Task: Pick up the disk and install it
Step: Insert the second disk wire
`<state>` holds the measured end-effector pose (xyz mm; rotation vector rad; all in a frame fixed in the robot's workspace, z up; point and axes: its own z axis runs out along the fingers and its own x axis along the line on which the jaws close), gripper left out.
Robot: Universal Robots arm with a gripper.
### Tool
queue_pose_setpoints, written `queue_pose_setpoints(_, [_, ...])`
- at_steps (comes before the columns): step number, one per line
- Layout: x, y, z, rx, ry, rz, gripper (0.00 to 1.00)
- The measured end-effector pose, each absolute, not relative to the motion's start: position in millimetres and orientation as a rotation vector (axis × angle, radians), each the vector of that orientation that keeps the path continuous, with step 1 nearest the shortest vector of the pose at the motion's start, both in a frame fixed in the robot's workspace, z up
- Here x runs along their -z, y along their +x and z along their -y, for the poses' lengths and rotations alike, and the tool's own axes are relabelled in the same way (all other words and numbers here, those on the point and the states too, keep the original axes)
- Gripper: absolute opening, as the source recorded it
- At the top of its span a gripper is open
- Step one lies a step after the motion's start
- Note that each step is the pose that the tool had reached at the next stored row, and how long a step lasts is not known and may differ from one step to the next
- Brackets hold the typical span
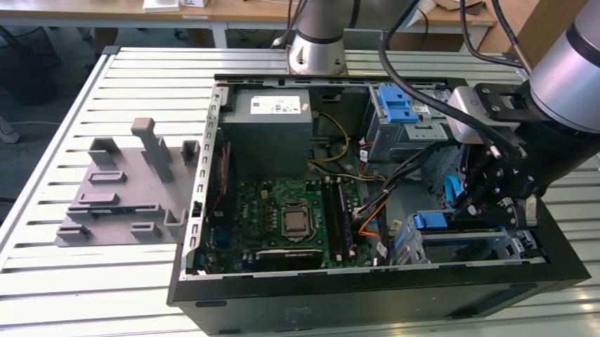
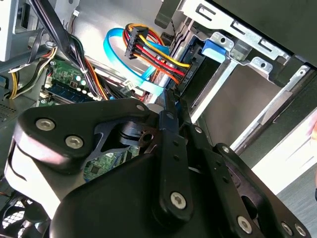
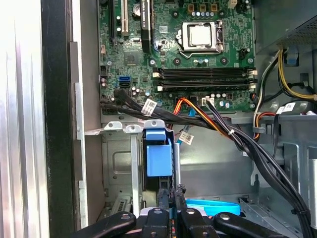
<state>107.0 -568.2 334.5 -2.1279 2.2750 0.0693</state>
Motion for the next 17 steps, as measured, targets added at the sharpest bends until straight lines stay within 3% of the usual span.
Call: queue_pose_setpoints(17, [-329.8, 108.5, 568.5, -0.071, -2.127, -2.275, 0.16])
